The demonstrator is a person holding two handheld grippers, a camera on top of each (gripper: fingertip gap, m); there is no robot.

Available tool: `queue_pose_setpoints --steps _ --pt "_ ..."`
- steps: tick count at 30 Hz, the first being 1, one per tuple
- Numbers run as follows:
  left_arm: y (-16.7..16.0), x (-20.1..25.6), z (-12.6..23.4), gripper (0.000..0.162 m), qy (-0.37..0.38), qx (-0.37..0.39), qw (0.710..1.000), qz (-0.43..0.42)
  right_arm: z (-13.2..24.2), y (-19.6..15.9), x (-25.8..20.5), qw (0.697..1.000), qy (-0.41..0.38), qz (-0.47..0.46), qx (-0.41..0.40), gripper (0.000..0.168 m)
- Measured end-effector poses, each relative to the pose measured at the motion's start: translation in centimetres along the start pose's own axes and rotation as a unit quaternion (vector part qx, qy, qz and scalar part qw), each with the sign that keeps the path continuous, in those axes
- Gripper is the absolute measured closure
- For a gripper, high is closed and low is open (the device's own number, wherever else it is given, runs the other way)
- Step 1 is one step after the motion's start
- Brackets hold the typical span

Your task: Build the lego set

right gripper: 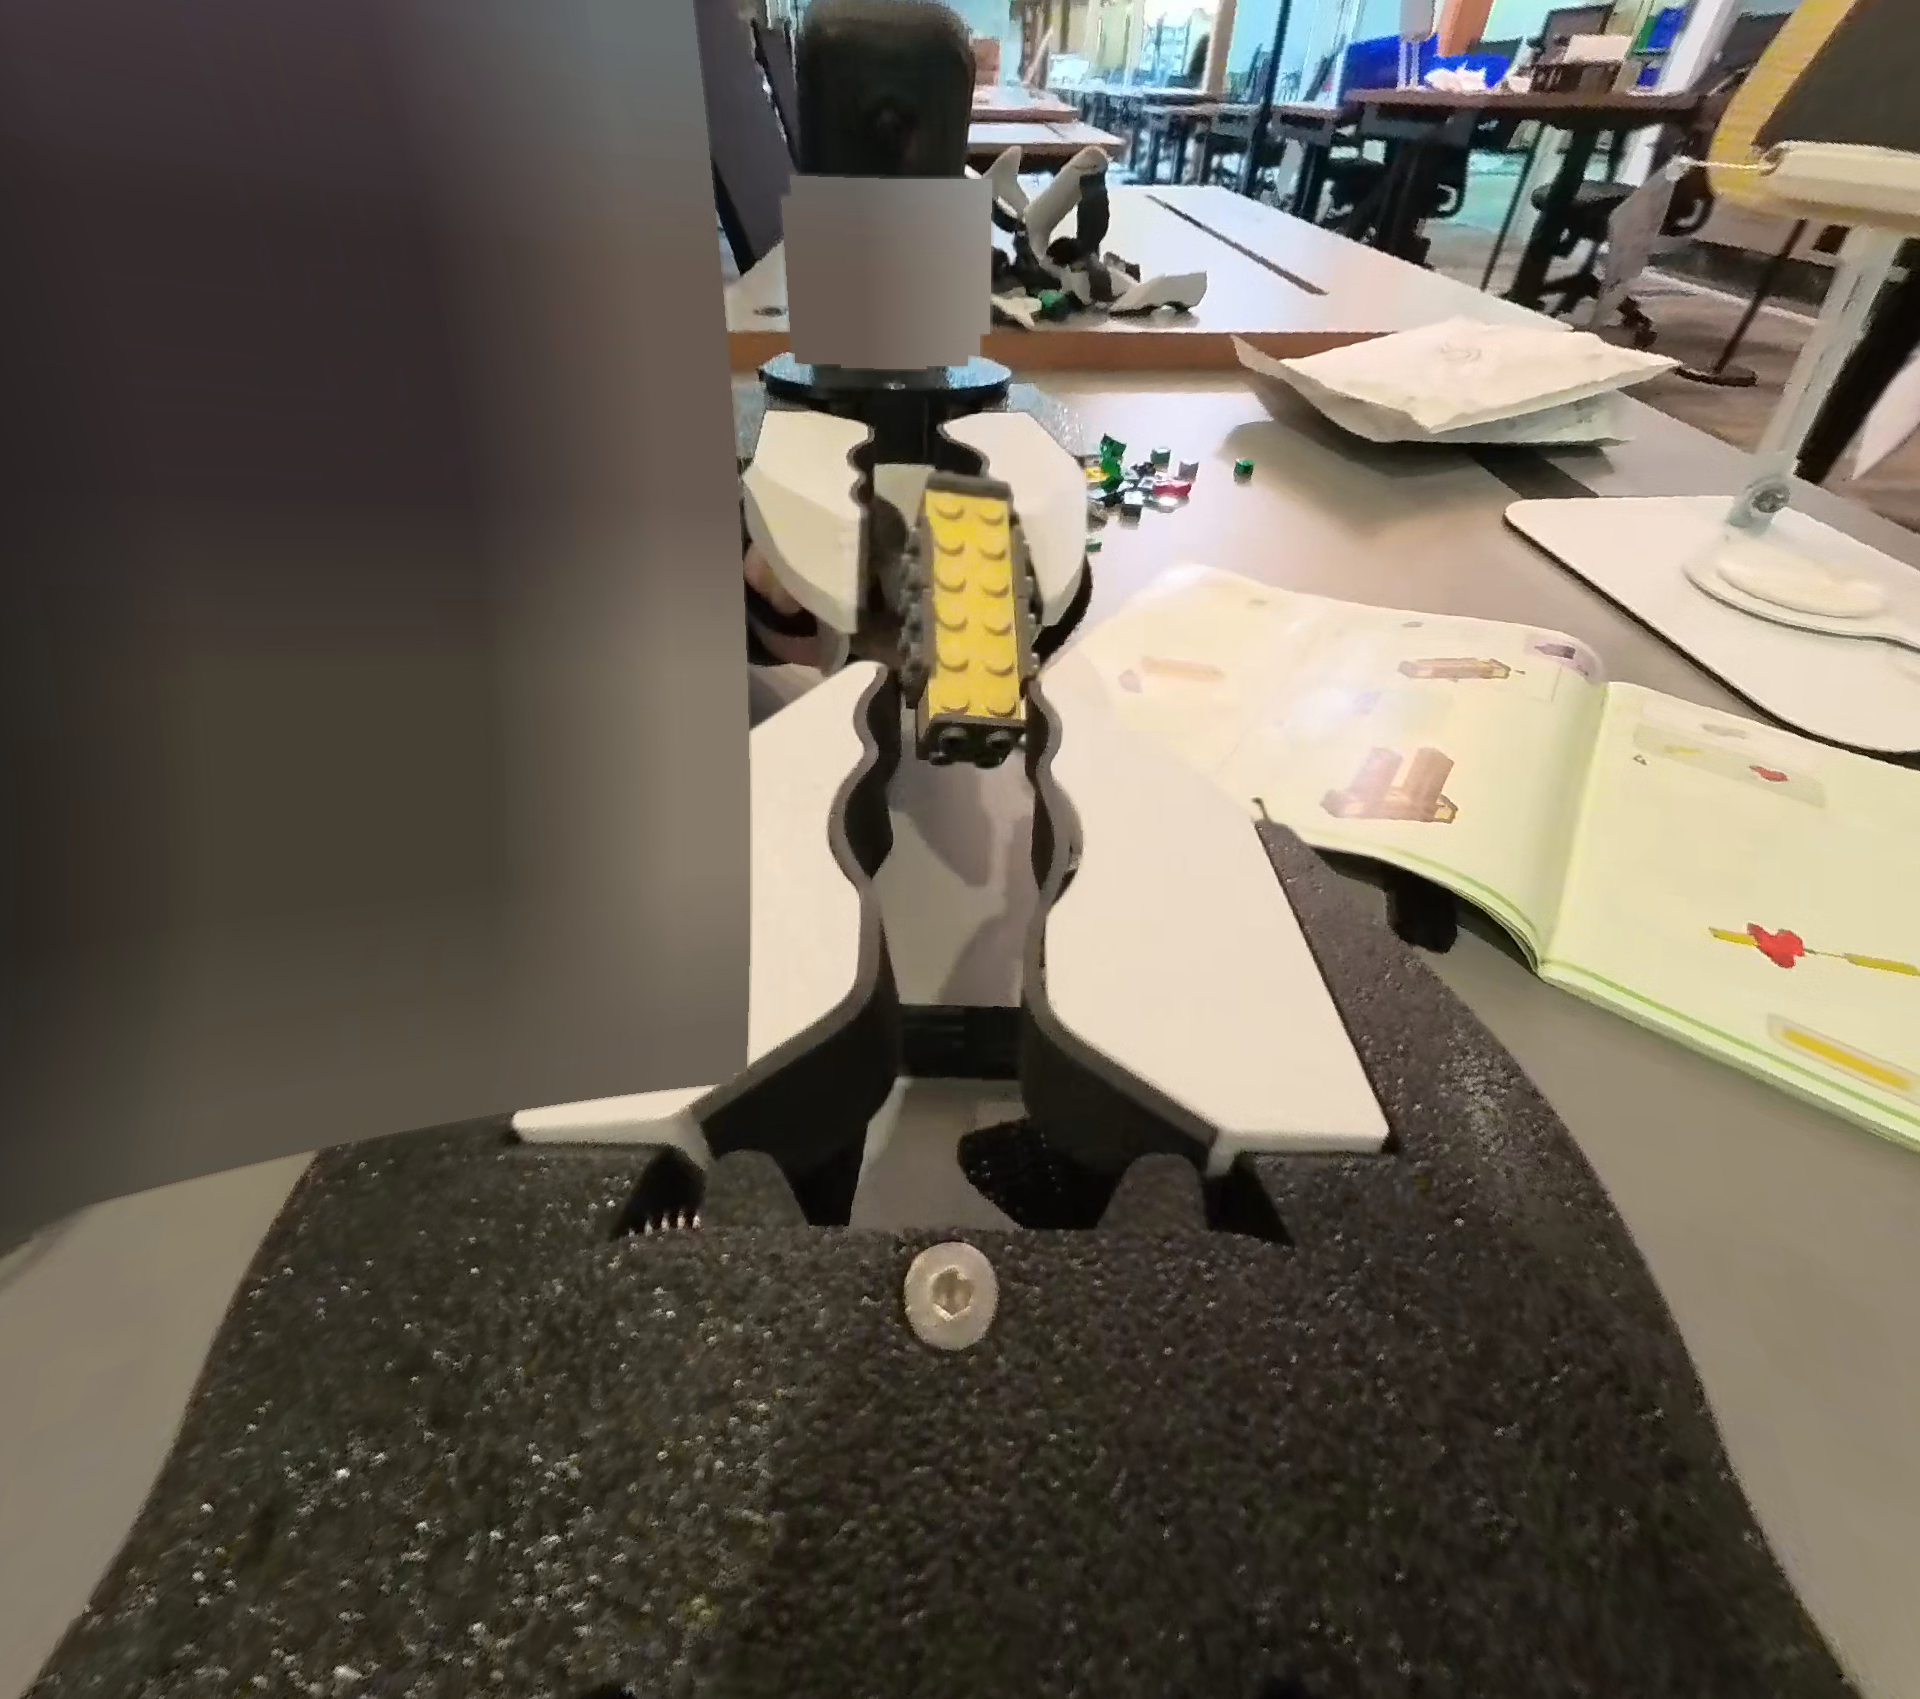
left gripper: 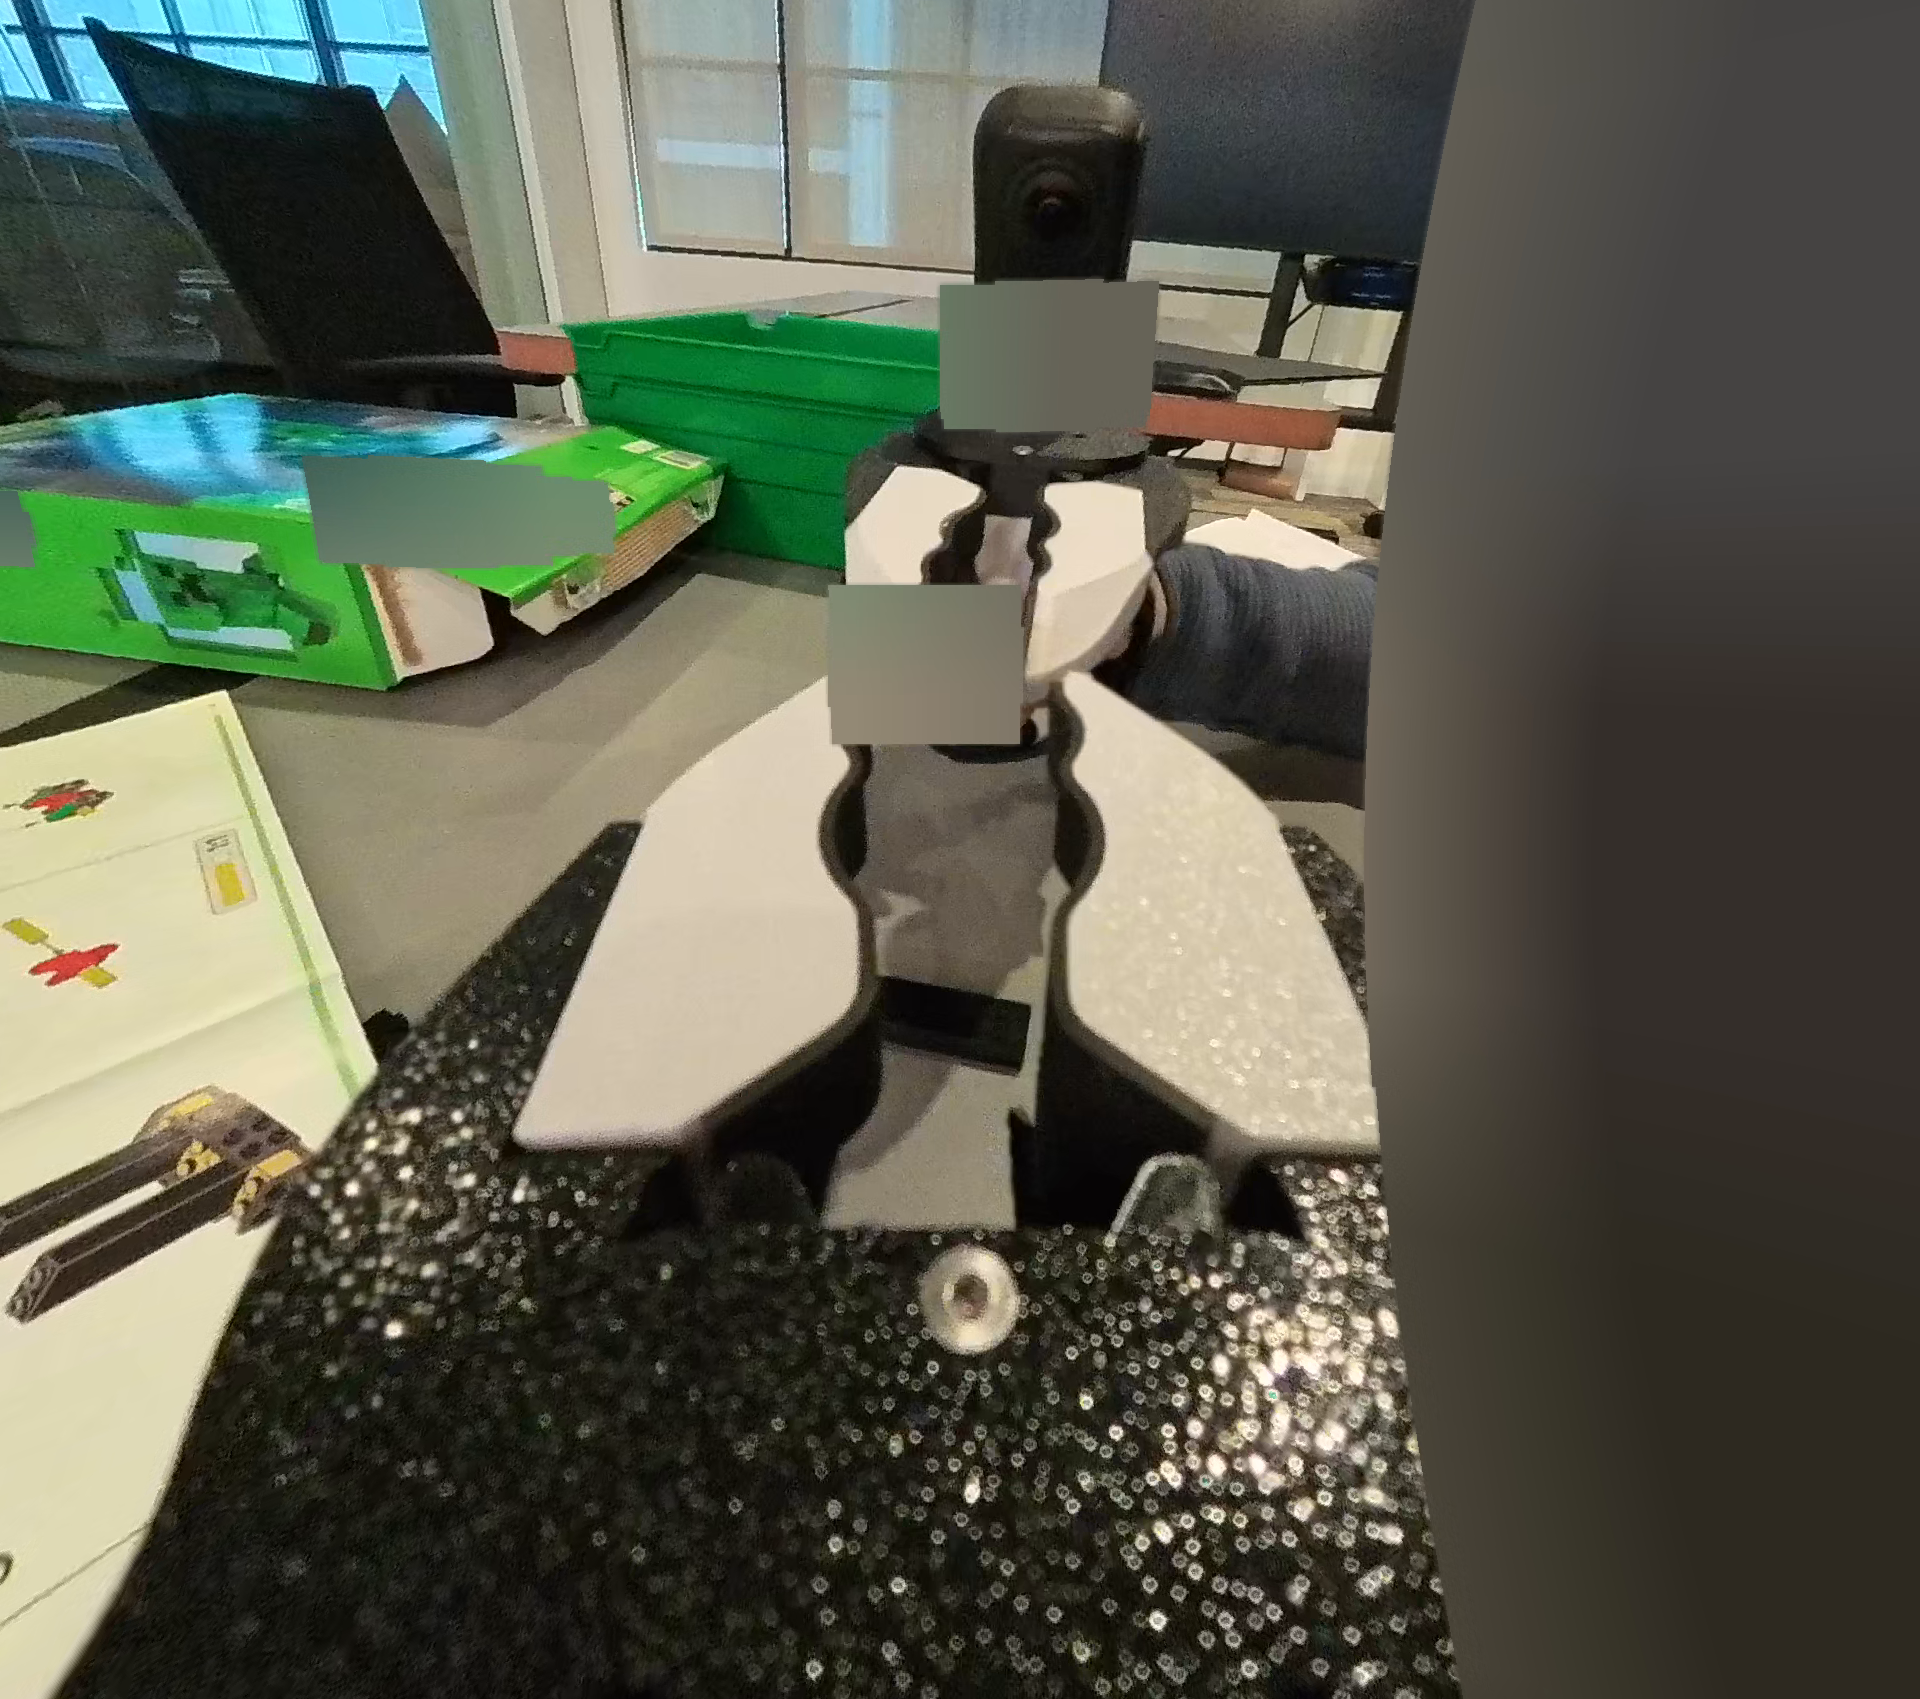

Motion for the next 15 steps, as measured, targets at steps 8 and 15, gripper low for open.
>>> queue_pose_setpoints --steps 8,15 --pt "0.4 -0.2 0.2 0.138 0.011 0.021 1.000 0.000 -0.3 0.3 -0.1 1.000 0.008 -0.014 0.022 0.146" --pt "1.1 -2.2 2.1 0.138 0.103 0.028 0.993 -0.058 1.5 0.2 1.8 0.997 -0.069 -0.013 -0.006 0.141"
Point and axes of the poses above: each gripper's, where its closed fingertips meet, z back along the fingers, y out of its top, x = y × z across the jaws, the point moved 3 cm from there along z, back along the fingers, and after that the axes turned 4 degrees about -z, right-handed, at the moved point
